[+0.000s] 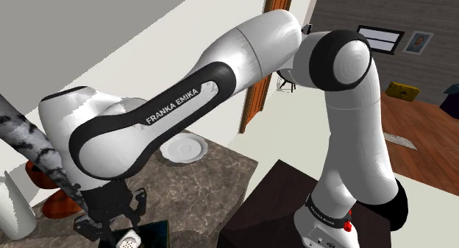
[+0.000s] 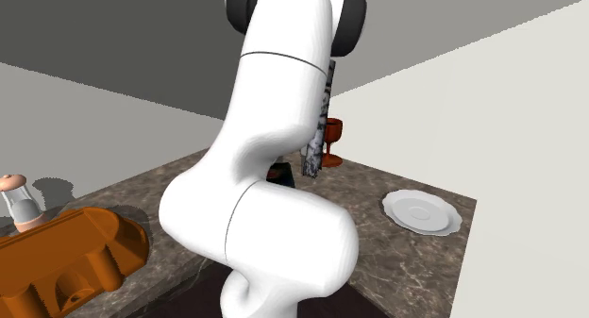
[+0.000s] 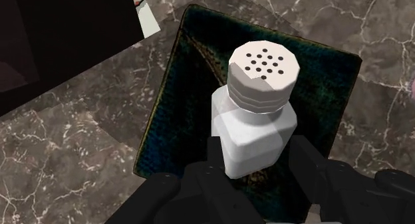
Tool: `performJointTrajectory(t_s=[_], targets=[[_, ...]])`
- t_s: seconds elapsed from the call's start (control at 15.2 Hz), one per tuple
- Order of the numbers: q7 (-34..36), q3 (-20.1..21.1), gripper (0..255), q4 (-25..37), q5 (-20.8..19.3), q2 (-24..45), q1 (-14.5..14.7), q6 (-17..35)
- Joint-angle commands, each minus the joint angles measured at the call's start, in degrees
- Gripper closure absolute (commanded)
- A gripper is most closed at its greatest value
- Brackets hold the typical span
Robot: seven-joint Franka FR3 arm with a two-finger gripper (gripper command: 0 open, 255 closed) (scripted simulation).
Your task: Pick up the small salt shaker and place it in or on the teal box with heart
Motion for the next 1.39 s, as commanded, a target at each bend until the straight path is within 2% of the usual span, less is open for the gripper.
performJointTrajectory(t_s=[0.0,0.4,0.86,0.92,1.25,1.32], targets=[[-0.06,-0.16,255,-0.81,-0.23,0.60,0.07,1.39],[-0.04,-0.83,255,-1.85,-1.20,3.25,0.59,4.92],[-0.04,-0.83,255,-1.85,-1.20,3.25,0.59,4.92],[-0.03,-0.83,0,-1.85,-1.20,3.27,0.60,4.94],[-0.04,-0.83,0,-1.85,-1.20,3.25,0.59,4.92],[-0.19,-0.69,0,-0.79,-0.96,2.60,0.37,3.22]])
